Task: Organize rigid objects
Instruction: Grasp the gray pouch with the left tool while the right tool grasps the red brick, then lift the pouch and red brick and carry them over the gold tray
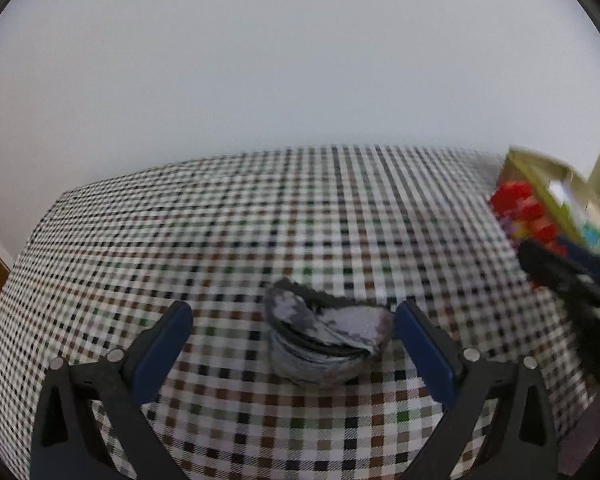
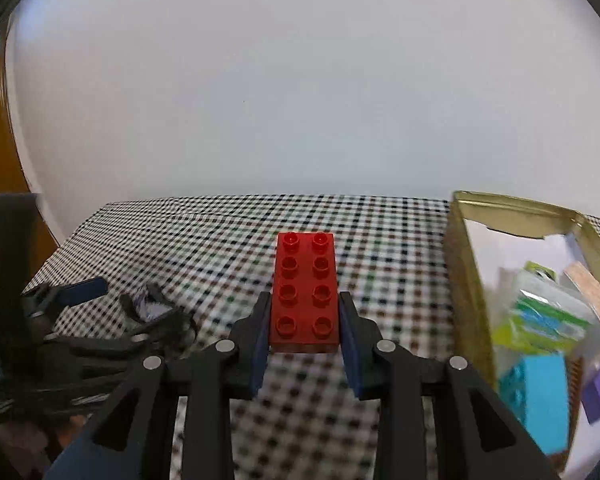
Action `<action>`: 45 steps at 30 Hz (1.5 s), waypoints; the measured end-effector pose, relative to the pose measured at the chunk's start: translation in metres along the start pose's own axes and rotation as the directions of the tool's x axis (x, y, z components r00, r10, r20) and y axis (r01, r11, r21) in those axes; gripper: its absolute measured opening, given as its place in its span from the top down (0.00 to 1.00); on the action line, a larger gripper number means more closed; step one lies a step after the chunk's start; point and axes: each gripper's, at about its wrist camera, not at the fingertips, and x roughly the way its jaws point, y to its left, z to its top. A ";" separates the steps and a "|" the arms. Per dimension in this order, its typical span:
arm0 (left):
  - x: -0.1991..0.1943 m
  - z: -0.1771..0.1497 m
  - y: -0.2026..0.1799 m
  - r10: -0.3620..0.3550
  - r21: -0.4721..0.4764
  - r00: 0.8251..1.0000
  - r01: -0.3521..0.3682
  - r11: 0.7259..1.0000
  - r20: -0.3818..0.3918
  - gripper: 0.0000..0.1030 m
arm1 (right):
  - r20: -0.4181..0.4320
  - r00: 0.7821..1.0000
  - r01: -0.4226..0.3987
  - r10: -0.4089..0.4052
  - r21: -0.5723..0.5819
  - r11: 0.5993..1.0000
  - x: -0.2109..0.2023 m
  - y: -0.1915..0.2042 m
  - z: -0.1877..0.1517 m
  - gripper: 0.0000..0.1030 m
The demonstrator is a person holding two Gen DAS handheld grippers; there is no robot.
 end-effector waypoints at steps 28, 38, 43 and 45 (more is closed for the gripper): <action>-0.038 -0.001 -0.006 0.109 -0.060 0.971 -0.099 0.993 0.211 0.30 | 0.094 0.996 -0.011 0.004 0.081 0.997 -0.022 -0.008 -0.002 0.67; -0.044 -0.004 -0.009 0.112 -0.118 0.971 -0.088 0.989 0.213 0.30 | 0.173 0.984 0.024 -0.032 0.046 0.999 -0.037 -0.006 0.004 0.67; -0.046 -0.006 -0.015 0.119 -0.137 0.970 -0.092 0.986 0.211 0.30 | 0.180 0.983 0.016 -0.024 0.048 0.999 -0.040 -0.006 0.004 0.67; -0.047 -0.006 -0.019 0.109 -0.145 0.971 -0.079 0.986 0.212 0.30 | 0.186 0.982 0.014 -0.022 0.046 0.999 -0.047 -0.009 0.003 0.67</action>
